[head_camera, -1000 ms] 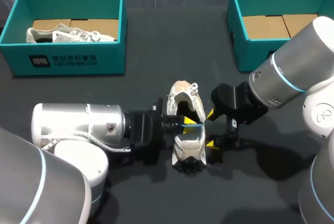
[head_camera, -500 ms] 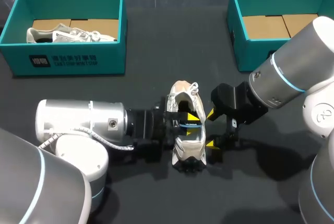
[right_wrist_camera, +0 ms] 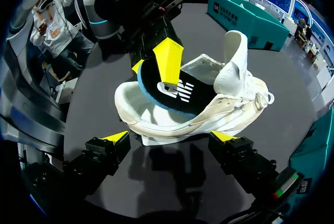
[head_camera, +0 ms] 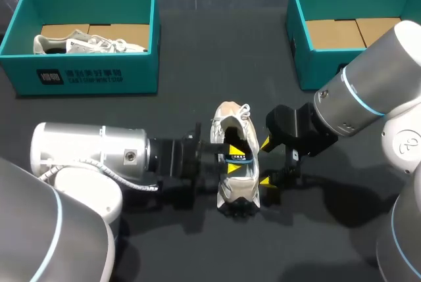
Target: Take the shoe out of the shoebox, open the shoe tongue, remove and reinsert the insole, then place the shoe into the shoebox
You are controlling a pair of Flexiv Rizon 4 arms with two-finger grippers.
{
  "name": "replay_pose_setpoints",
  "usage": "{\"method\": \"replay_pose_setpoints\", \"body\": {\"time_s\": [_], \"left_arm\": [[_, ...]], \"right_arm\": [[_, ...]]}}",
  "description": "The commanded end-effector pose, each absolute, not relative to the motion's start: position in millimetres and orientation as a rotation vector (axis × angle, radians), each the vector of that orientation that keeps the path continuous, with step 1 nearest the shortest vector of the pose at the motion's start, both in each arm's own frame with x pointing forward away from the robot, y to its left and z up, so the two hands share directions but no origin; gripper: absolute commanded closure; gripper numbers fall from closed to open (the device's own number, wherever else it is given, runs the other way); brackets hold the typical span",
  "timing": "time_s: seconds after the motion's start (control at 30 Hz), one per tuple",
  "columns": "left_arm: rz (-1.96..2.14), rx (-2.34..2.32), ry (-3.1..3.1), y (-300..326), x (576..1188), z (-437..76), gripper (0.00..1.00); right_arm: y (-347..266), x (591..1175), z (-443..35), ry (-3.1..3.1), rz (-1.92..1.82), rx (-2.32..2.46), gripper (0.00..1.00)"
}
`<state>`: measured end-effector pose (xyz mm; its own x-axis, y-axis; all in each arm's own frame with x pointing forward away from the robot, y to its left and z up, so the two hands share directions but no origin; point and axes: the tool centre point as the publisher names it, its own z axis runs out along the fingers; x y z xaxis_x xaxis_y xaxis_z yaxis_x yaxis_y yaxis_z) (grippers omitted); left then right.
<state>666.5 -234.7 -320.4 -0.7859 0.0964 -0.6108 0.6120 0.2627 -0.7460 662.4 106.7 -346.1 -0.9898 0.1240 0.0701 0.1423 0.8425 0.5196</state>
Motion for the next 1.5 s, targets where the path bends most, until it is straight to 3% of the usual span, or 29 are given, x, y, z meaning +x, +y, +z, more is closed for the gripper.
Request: {"method": "replay_pose_setpoints", "body": {"time_s": [0.03,0.7,0.87,0.97,1.2,1.5], "left_arm": [[-1.525,0.672,2.106,-243,670,-328,1.0],[-1.441,0.608,2.183,-241,688,-340,1.0],[-1.472,0.603,2.198,-233,681,-331,0.78],[-1.459,0.603,2.208,-231,678,-327,0.78],[-1.463,0.637,2.251,-230,671,-324,0.67],[-1.439,0.715,2.307,-231,663,-322,0.67]], "right_arm": [[107,661,-347,-2.987,-0.843,-0.218,0.0],[107,661,-347,-2.987,-0.843,-0.218,0.0],[107,661,-347,-2.987,-0.843,-0.218,0.0],[107,661,-347,-2.987,-0.843,-0.218,0.0],[107,661,-347,-2.987,-0.843,-0.218,0.0],[107,661,-347,-2.987,-0.843,-0.218,0.0]]}}
